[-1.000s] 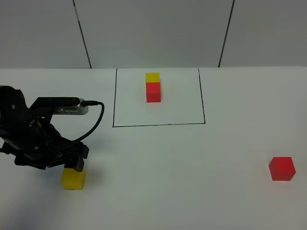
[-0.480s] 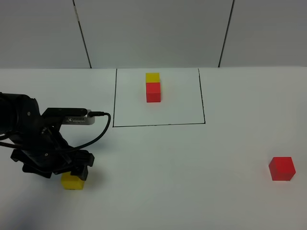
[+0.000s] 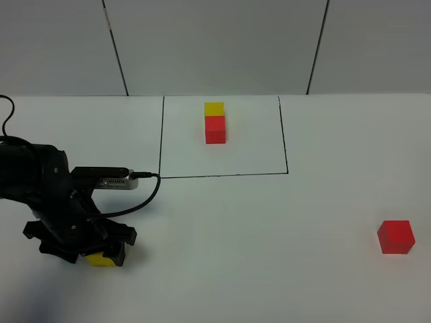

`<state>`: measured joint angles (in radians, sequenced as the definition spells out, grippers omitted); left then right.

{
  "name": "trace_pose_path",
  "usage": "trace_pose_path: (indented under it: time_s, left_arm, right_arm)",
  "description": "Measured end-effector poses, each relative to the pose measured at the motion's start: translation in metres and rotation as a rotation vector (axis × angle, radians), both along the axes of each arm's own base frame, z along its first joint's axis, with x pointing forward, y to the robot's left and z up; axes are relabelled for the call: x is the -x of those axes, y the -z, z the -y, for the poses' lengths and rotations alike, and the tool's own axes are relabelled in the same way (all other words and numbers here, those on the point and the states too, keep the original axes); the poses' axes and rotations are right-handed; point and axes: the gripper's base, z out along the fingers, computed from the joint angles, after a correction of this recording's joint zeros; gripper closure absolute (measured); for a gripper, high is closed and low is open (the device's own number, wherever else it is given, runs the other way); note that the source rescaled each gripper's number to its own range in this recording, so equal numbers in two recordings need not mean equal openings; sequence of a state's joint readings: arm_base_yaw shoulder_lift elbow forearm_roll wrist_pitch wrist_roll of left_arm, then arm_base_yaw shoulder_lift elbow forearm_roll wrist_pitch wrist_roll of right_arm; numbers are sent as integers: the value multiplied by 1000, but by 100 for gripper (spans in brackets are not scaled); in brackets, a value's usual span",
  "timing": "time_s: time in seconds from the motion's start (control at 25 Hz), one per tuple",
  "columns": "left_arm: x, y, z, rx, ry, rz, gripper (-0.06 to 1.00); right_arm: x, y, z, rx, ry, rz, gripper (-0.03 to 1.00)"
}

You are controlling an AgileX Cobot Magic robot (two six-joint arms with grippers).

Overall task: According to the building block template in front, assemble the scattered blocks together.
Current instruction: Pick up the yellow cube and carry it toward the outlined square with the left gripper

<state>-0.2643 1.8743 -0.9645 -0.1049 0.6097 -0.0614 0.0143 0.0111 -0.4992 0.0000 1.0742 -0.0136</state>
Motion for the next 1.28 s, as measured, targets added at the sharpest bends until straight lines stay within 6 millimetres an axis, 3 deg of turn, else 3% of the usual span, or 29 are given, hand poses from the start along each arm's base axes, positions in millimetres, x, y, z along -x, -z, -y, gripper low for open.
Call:
trace_pose_path:
  time_s: [0.12, 0.2, 0.28, 0.68, 0.88, 1.28]
  left_arm:
    - [0, 5, 0, -4, 0, -13, 49]
    - [0, 7, 0, -4, -1, -16, 68]
    - [-1, 7, 0, -3, -2, -7, 94]
    - [-2, 2, 1, -6, 95, -21, 94]
    - [-19, -31, 10, 1, 357, 28, 94]
    - [-52, -94, 61, -109, 1021, 169, 94]
  right_arm:
    - [0, 0, 0, 0, 0, 0, 30]
    - [0, 0, 0, 0, 0, 0, 30]
    - [0, 0, 0, 0, 0, 0, 30]
    - [0, 0, 0, 0, 0, 0, 30]
    - [0, 0, 0, 0, 0, 0, 30]
    - [0, 0, 0, 0, 0, 0, 30]
